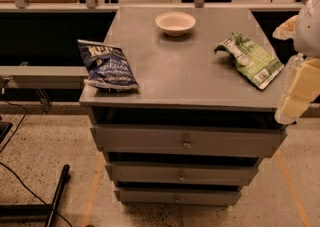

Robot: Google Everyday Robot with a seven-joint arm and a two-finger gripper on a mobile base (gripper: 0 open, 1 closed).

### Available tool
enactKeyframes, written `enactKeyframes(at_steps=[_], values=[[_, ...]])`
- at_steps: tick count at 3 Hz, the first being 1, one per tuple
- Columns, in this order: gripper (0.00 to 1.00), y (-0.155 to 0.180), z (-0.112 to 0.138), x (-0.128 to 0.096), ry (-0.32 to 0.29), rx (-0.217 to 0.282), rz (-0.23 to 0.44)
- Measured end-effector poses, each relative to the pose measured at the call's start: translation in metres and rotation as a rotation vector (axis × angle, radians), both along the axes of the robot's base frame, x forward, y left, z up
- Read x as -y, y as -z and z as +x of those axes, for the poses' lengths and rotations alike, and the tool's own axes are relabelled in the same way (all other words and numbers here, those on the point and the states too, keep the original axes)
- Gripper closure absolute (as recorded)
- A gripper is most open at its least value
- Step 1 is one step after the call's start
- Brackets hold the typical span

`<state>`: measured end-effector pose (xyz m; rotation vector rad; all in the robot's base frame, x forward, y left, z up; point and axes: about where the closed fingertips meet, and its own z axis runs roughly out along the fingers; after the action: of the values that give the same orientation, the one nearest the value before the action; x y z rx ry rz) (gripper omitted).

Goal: Move paper bowl near blue chip bag

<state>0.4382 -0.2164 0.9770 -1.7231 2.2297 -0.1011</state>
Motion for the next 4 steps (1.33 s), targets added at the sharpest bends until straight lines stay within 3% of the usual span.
enactKeyframes(at_steps=[2,3,4], values=[[0.00,0.006,-0.002,-0.002,-0.025,0.028,-0.007],[0.00,0.008,0.044,-0.014,-0.129,0.195,-0.033],[0.00,-0.005,0.106,-0.032,-0.242,0.358,-0.057]])
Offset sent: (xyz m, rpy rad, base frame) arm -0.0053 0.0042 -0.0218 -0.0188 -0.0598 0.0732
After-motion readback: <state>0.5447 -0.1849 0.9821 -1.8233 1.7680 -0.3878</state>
